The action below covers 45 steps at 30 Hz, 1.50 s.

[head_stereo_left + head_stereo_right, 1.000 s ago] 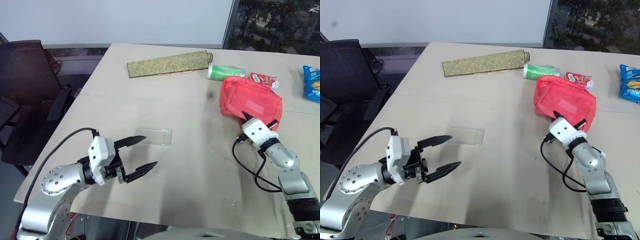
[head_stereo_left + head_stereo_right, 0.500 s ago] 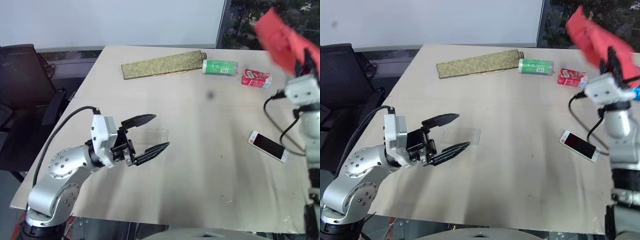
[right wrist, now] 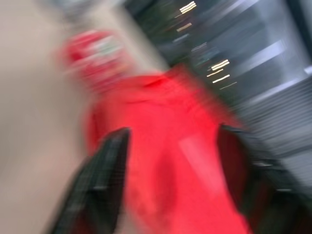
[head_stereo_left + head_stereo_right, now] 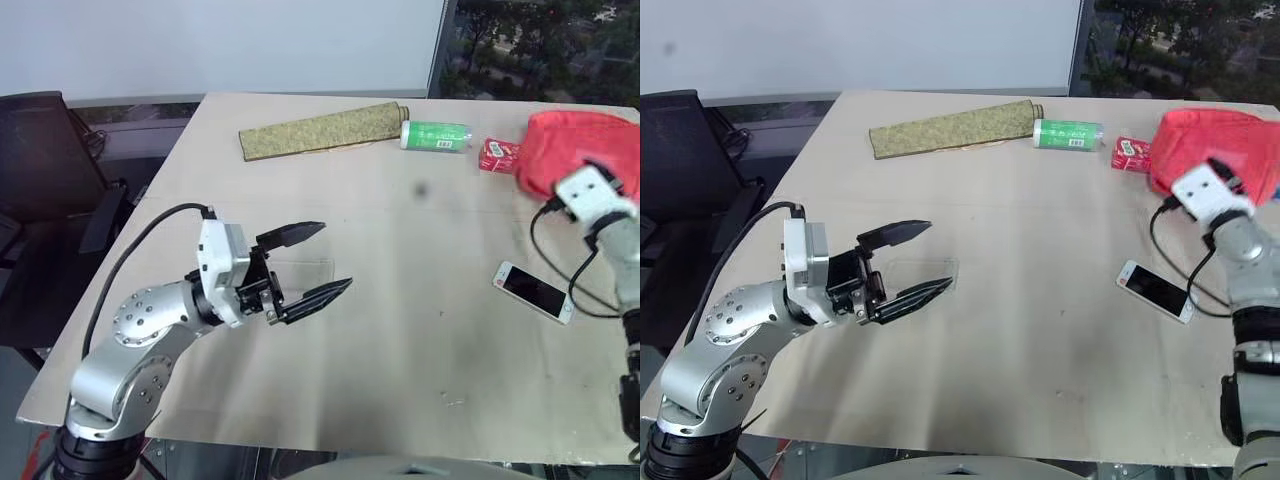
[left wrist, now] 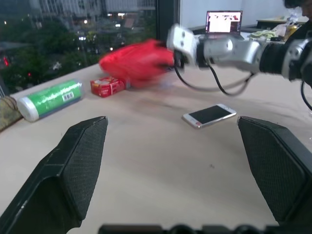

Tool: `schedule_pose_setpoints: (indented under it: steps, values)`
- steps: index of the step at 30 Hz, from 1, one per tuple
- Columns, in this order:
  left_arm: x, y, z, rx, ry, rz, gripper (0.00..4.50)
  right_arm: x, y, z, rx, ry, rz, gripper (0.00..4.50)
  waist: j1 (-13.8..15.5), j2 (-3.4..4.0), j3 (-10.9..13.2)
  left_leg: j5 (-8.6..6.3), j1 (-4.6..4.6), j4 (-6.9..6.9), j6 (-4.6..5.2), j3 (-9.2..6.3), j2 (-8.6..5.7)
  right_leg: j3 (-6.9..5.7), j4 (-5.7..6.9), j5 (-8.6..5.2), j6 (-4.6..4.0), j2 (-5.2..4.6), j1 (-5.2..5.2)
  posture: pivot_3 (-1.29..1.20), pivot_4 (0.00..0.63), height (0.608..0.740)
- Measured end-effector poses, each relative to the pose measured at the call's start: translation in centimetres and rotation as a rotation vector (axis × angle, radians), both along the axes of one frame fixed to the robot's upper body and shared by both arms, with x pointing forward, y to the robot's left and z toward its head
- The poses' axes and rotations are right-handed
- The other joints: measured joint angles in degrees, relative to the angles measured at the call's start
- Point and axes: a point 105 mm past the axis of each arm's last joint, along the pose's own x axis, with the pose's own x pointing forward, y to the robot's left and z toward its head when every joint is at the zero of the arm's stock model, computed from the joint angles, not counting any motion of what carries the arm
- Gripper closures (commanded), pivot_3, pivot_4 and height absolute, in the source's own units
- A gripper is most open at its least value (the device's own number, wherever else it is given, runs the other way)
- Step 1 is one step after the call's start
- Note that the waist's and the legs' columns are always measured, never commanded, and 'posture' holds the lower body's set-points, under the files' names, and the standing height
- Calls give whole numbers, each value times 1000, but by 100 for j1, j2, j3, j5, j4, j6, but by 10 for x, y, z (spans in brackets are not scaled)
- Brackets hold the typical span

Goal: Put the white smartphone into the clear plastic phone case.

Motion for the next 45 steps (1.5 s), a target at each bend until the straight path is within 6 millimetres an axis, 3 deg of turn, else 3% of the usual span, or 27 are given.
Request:
schedule_pose_setpoints:
  steps: [1,2,3,7,8,9,12,15,20,23,26,33,35,39,45]
  values:
    - [0,1,-1,3,4,4,0,-2,3,-5,37,27,16,767,-1,0,0,-1,1,0,0,1,2,1,0,0,0,1,0,0,150,740]
    - [0,2,-3,8,13,11,0,-7,8,-11,109,80,44,255,0,1,0,-1,1,0,1,1,3,3,0,0,0,1,0,0,150,740]
    - [0,4,-5,14,24,20,0,-11,14,-16,155,123,72,50,-1,1,0,-2,2,0,2,2,5,4,-1,0,1,3,0,0,150,740]
    - [0,14,-21,73,78,74,0,-46,49,-37,348,327,269,50,28,2,0,-3,1,0,2,-5,12,-3,-1,-1,0,6,0,0,150,740]
    - [2,18,-27,93,93,95,0,-59,66,-37,429,374,367,50,34,4,1,-3,1,0,2,-6,14,-5,-1,-1,1,6,0,0,150,740]
    - [3,19,-28,100,99,103,0,-63,73,-35,452,385,407,50,33,3,1,-3,1,1,1,-6,16,-6,-1,-1,2,7,0,0,150,740]
    - [10,32,-44,183,125,161,0,-90,113,-4,619,394,653,50,14,8,4,-3,4,2,1,1,23,-3,-1,-3,5,9,0,0,150,740]
    - [15,42,-62,274,136,193,0,-112,139,23,693,375,834,50,33,6,3,-4,1,4,0,2,31,-13,-5,-17,12,9,1,0,150,740]
    - [19,53,-99,451,157,155,0,-128,154,28,764,440,909,50,80,5,3,-4,-19,4,-1,5,30,-17,-15,-9,-13,-1,-14,0,150,740]
    - [35,53,-110,492,152,143,0,-132,160,28,759,467,929,50,155,5,2,-4,-36,4,-1,5,30,-23,-15,1,3,-5,-30,0,150,740]
    - [49,47,-117,494,145,128,751,-136,165,25,720,474,950,0,186,1,0,-3,-71,9,-1,6,33,-41,-15,3,5,-10,-53,0,150,740]
    - [57,41,-120,484,109,95,3931,-142,163,19,673,485,952,0,171,2,-3,-3,-84,16,-1,6,31,-44,-10,9,9,-17,-65,0,150,740]
    - [58,40,-120,483,107,89,4344,-143,163,19,660,479,948,0,173,3,-3,-2,-84,22,-2,8,36,-48,-8,9,9,-17,-64,0,150,740]
    - [66,25,-118,475,80,61,4344,-144,158,13,617,489,929,0,210,11,-8,-2,-90,47,-2,29,48,-71,-6,14,16,-30,-48,0,150,740]
    - [82,-41,-116,422,20,-66,4344,-132,138,0,567,467,852,0,311,5,-6,-2,-106,68,5,49,35,-67,-24,34,48,-40,-40,0,150,740]
